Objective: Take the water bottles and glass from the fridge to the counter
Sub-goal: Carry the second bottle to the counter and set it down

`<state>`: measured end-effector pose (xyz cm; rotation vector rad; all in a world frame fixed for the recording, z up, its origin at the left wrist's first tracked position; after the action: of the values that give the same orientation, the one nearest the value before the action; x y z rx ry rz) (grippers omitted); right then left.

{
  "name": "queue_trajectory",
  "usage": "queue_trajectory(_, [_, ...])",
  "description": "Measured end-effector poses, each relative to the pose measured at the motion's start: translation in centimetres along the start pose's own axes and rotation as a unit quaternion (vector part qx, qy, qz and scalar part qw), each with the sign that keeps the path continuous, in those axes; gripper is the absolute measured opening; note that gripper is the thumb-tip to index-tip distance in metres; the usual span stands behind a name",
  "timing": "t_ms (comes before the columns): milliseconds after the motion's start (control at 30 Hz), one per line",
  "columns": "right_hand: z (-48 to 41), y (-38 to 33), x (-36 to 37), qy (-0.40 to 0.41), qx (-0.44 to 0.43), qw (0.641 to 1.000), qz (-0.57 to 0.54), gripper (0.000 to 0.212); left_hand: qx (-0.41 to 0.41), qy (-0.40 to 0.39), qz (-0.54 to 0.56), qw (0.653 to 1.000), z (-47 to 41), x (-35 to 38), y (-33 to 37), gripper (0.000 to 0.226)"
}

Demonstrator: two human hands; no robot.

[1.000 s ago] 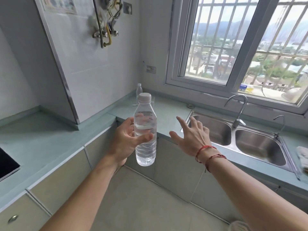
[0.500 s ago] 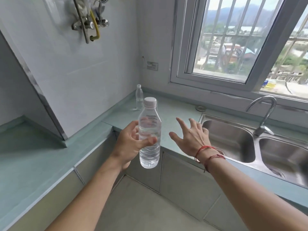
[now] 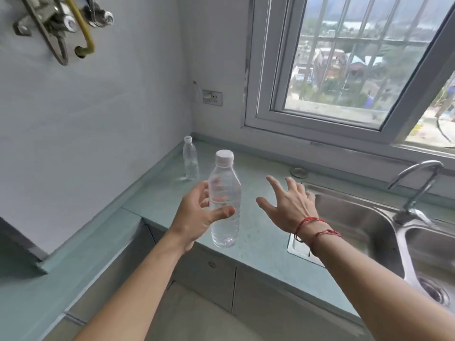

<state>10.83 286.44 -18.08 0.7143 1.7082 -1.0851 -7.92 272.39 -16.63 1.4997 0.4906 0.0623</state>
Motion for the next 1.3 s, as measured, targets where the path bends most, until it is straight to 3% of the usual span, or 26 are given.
queue_trajectory(433, [-13.0,3.6,4.7,0.002,0.109,0.994,0.016,0.072,-0.007,-0.105,0.031,0.994,-18.9,0.9,-5.3,0.068])
queue_trajectory(833, [-18.0,7.3,6.9,-0.026,0.172,0.985,0.009,0.075,-0.029,-0.179,0.018,0.983,-27.7,5.6,-8.5,0.069])
queue_trajectory(967, [-19.0,6.9,9.0,-0.097,0.139,0.980,-0.102,0.087,-0.030,-0.183,0.013,0.983,-29.2,6.8,-8.7,0.065])
queue_trajectory(1100, [-19.4,4.4,11.3,-0.164,0.095,0.946,-0.261,0.109,-0.024,-0.179,0.003,0.984,-30.4,7.7,-8.8,0.063])
queue_trajectory(1167, [-19.9,3.5,11.7,-0.147,0.085,0.931,-0.323,0.107,-0.024,-0.178,0.004,0.984,-30.9,8.2,-8.9,0.062])
queue_trajectory(1300, [-21.1,3.5,12.4,-0.112,0.076,0.912,-0.388,0.083,-0.022,-0.180,0.015,0.983,-31.9,9.3,-9.3,0.060])
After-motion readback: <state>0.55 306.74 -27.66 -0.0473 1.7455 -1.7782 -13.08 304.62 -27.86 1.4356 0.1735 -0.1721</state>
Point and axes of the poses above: each hand's wrist, its own z-axis away from the middle knuckle, its own x-axis out of the palm, y = z × x, the point moved 9 cm from there along -z, towards the middle knuckle, and after that the axes turned 11 degrees about -z, right-handed, at the moved point
